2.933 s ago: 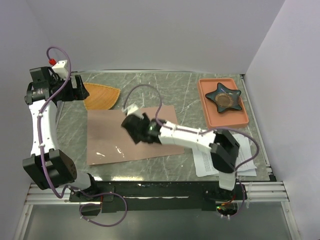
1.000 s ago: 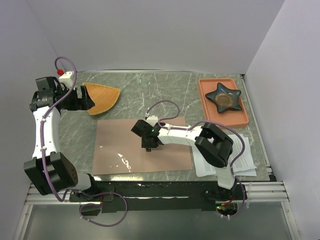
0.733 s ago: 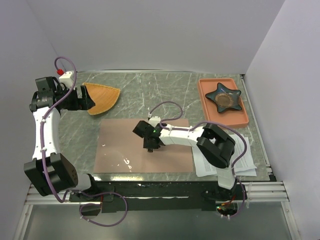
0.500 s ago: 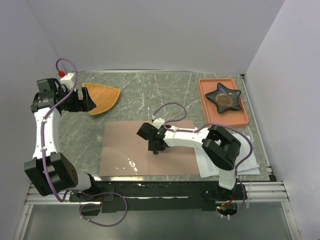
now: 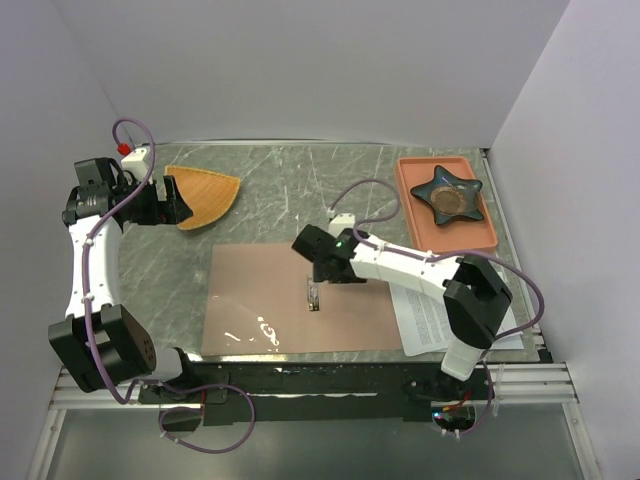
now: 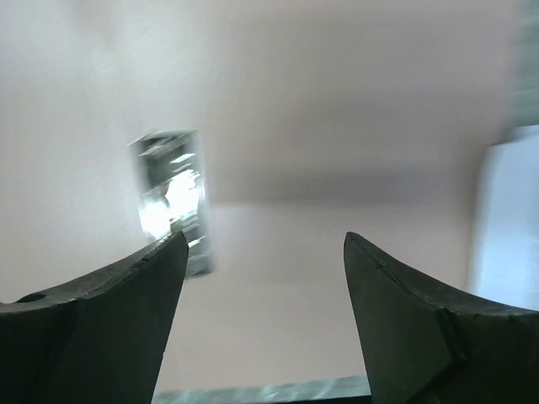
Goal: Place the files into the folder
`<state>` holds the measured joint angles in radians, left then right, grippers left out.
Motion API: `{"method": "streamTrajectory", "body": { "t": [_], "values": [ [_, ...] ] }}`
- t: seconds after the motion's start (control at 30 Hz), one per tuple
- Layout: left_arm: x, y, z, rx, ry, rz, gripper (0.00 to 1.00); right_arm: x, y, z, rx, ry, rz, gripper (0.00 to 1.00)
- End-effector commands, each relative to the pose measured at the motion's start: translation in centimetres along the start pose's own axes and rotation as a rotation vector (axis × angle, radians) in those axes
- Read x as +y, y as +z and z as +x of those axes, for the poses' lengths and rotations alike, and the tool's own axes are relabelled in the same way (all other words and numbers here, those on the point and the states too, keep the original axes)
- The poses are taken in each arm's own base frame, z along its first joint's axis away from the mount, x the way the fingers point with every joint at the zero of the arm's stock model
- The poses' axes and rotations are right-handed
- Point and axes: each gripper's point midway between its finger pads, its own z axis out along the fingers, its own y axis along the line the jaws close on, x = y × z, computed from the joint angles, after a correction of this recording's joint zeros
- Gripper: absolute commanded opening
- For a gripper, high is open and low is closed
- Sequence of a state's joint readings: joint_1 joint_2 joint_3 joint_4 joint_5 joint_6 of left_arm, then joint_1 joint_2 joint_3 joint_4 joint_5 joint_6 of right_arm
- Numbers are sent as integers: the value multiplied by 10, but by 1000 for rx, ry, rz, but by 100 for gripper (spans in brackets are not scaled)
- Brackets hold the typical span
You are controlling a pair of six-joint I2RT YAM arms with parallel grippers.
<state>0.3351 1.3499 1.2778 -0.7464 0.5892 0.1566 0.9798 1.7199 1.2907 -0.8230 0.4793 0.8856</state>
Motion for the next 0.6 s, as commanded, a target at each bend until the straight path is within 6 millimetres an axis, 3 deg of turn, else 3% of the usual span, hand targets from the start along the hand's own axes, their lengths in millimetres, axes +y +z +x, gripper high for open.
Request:
{"method": "streamTrajectory", "body": {
  "t": [0.0, 0.13, 0.27, 0.57],
  "values": [
    [-6, -9, -14, -52, 43, 13, 96, -85, 2, -10, -6, -10, 299, 82],
    [-7, -8, -11, -48, 38, 24, 96, -120, 18, -4, 46, 35, 381, 80],
    [-8, -8, -10, -46, 46, 25, 96, -134, 30, -7, 72, 55, 400, 79],
    [-8, -6, -8, -48, 47, 26, 96, -141, 55, -12, 133, 61, 413, 77]
  ]
}}
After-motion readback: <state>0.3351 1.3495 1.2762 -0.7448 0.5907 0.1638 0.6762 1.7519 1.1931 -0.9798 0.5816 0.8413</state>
